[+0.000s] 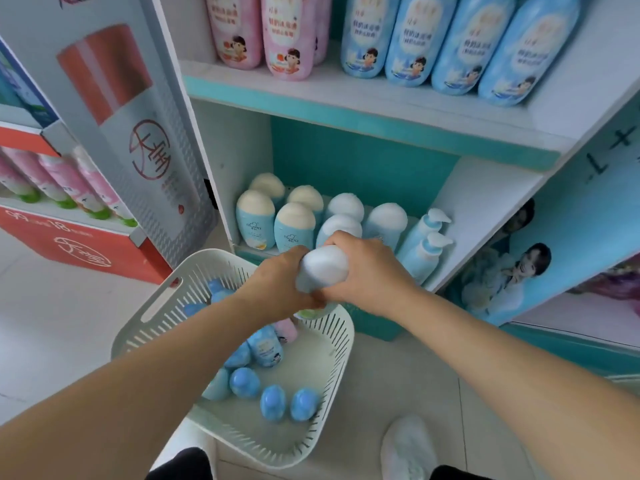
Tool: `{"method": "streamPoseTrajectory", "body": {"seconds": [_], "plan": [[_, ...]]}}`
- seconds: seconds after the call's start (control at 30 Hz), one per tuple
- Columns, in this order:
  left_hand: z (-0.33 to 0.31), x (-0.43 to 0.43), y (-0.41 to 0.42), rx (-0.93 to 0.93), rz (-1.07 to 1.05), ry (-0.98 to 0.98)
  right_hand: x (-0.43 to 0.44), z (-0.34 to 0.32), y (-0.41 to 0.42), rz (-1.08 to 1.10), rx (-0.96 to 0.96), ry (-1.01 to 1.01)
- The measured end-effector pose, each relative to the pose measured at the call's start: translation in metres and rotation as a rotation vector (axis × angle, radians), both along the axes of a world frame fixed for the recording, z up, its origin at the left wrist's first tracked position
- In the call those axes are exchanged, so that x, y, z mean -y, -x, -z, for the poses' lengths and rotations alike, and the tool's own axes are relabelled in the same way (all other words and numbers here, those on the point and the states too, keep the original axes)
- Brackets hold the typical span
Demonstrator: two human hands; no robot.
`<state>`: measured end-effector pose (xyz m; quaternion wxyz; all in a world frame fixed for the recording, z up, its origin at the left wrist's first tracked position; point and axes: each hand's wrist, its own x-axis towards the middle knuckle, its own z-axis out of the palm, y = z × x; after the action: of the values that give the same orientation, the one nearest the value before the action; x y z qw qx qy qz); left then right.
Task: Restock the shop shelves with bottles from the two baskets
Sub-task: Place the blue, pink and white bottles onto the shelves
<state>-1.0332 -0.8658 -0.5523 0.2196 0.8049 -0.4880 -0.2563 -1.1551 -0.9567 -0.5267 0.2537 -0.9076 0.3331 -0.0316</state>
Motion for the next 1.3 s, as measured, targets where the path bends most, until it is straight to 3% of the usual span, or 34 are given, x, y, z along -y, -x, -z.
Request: {"method": "streamPoseTrajectory", "body": {"seconds": [0.3, 0.47, 0.83, 1.3], "plan": [[0.012, 0.016, 0.014, 0.26, 0.22, -0.068, 0.062, 0.029, 0.036, 0.13, -0.291, 0.272], [0.024, 0.01, -0.006, 0.274, 0.223, -0.148, 0.084, 0.036, 0.036, 0.224, -0.242, 0.274], [0.032, 0.002, -0.02, 0.256, 0.234, -0.125, 0.099, 0.058, 0.013, 0.175, -0.279, 0.453], [0.035, -0.003, -0.027, 0.251, 0.24, -0.149, 0.105, 0.069, 0.01, 0.207, -0.372, 0.463]]}}
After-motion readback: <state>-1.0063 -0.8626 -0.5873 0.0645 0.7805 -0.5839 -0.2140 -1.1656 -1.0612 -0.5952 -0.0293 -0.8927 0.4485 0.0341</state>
